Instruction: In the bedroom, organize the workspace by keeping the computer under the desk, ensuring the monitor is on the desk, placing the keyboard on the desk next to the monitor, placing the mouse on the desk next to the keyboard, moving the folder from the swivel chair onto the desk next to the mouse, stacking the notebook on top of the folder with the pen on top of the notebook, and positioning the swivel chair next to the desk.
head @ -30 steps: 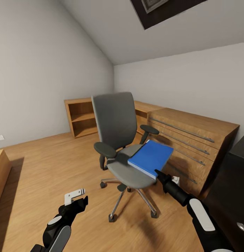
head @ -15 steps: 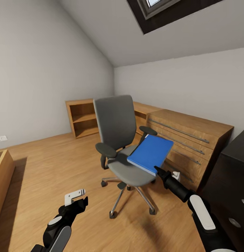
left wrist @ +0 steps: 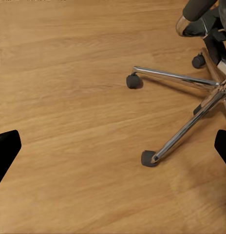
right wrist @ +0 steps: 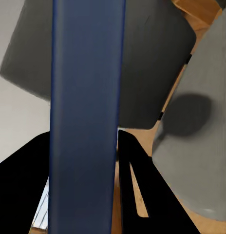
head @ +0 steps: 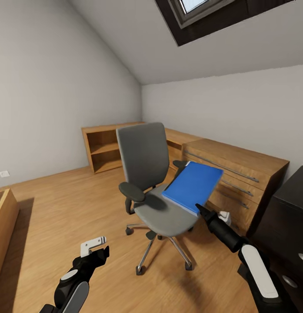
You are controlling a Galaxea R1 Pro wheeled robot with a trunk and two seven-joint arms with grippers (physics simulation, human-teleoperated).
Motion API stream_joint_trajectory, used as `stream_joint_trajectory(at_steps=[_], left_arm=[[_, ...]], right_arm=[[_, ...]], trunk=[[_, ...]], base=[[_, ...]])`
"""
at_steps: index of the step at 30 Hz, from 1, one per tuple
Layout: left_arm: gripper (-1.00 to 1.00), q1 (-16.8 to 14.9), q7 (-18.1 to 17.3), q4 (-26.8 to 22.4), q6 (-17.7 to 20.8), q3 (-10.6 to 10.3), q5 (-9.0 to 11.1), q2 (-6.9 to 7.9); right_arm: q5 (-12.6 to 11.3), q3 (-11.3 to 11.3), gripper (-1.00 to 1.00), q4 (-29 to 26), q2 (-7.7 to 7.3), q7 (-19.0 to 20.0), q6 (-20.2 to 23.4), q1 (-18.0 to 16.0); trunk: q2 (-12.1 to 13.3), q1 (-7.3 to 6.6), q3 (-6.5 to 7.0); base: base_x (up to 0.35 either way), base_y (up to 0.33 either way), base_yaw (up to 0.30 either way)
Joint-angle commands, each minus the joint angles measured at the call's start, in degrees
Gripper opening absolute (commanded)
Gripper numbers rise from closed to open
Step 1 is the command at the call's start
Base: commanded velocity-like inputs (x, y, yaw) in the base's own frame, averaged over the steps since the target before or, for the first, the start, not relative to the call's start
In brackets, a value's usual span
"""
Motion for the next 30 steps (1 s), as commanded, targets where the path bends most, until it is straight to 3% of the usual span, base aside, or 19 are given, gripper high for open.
stream_joint_trajectory(at_steps=[1,5,8,12,14,17,30], left_arm=[[1.0,-0.05,0.58,-0.03,0.06,-0.16,0.5,0.06],[1.0,-0.05,0.65,0.02,0.0,-0.23,0.45,0.0],[1.0,-0.05,0.68,0.03,-0.02,-0.26,0.4,-0.02],[1.0,-0.05,0.69,0.03,-0.03,-0.27,0.4,-0.03],[1.0,-0.05,0.69,0.03,-0.03,-0.27,0.4,-0.03],[1.0,-0.05,0.69,0.04,-0.03,-0.27,0.4,-0.03],[1.0,-0.05,0.69,0.26,-0.03,-0.47,0.42,-0.03]], right_arm=[[-0.1,-0.09,-1.0,-1.83,0.03,-1.3,-0.02,0.73],[-0.32,-0.15,-1.0,-5.93,0.13,-3.3,-0.14,2.23],[-0.57,-0.16,-1.0,-6.84,0.06,-2.03,-0.01,2.83],[-0.48,-0.2,-1.0,-6.97,-0.09,4.02,0.03,4.03],[-0.34,-0.25,-1.0,-6.72,-0.19,8.93,0.08,4.67],[-0.28,-0.28,-1.0,-6.04,-0.24,12.04,0.12,5.0],[-0.43,-0.28,-1.0,-5.56,-0.26,13.72,1.29,5.16]], trunk=[[0.39,-0.23,0.13],[1.99,-1.11,0.84],[3.2,-1.77,1.38],[4.8,-2.65,2.1],[5.6,-3.09,2.46],[6.81,-3.75,3.0],[12.02,-6.6,5.33]], base=[[0.0,0.0,0.0],[0.0,0.0,0.0],[0.0,0.0,0.0],[0.0,0.0,0.0],[0.0,0.0,0.0],[0.0,0.0,0.0],[0.0,0.0,0.0]])
